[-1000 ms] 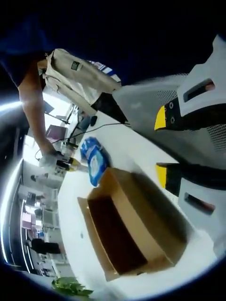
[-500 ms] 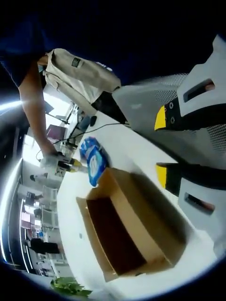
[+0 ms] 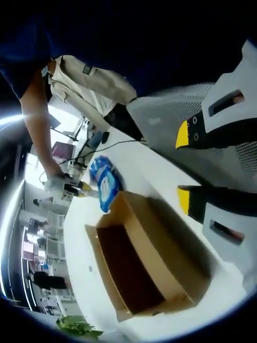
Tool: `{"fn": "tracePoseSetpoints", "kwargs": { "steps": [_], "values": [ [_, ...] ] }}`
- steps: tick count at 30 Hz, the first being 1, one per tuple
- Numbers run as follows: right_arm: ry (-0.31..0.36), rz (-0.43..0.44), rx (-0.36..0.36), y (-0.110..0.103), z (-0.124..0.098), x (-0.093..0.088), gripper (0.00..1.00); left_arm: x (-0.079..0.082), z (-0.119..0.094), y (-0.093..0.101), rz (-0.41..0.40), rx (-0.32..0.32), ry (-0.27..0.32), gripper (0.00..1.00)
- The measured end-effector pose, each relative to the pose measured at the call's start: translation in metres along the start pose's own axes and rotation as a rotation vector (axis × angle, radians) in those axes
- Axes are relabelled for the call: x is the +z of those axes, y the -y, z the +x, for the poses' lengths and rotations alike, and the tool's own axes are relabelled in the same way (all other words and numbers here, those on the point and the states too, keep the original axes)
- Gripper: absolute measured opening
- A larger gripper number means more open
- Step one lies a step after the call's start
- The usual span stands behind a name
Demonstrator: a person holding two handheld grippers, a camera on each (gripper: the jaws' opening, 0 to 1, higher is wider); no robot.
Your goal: Operate the shoe box by opening the lid, removing the specified soft item, and placing it in the target area until the item is outside and the box remains undamaged.
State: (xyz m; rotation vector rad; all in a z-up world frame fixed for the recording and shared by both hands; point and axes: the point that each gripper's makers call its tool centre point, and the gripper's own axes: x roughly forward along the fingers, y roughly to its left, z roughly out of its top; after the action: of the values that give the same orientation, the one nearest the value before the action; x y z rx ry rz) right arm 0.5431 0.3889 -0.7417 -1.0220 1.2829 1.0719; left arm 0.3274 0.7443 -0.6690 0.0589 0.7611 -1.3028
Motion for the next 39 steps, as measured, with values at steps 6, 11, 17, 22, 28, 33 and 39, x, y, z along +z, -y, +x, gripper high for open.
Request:
{"fn": "tracePoseSetpoints", "kwargs": {
  "steps": [6, 11, 17, 22, 28, 33, 39],
  "values": [
    [-0.003, -0.012, 0.003, -0.001, 0.000, 0.000, 0.20, 0.000, 0.002, 0.000, -0.001, -0.005, 0.002, 0.24],
    [-0.008, -0.021, 0.006, -0.002, 0.000, 0.002, 0.24, 0.001, 0.002, 0.000, -0.002, -0.007, 0.003, 0.24],
    [-0.003, -0.017, 0.006, -0.009, -0.005, 0.008, 0.27, 0.002, 0.001, -0.003, -0.007, -0.002, 0.011, 0.24],
    [0.001, -0.013, -0.002, -0.011, -0.012, 0.010, 0.27, 0.002, 0.000, -0.003, -0.008, -0.004, 0.012, 0.24],
    [0.022, 0.000, -0.016, -0.011, -0.025, 0.017, 0.30, 0.007, 0.001, -0.004, -0.007, -0.006, 0.025, 0.24],
    [0.027, -0.001, -0.029, -0.008, -0.029, 0.016, 0.30, 0.011, 0.000, -0.006, -0.001, -0.004, 0.031, 0.24],
    [0.027, 0.002, -0.037, -0.005, -0.030, 0.013, 0.28, 0.010, -0.001, -0.004, 0.004, -0.002, 0.029, 0.24]
  ]
}}
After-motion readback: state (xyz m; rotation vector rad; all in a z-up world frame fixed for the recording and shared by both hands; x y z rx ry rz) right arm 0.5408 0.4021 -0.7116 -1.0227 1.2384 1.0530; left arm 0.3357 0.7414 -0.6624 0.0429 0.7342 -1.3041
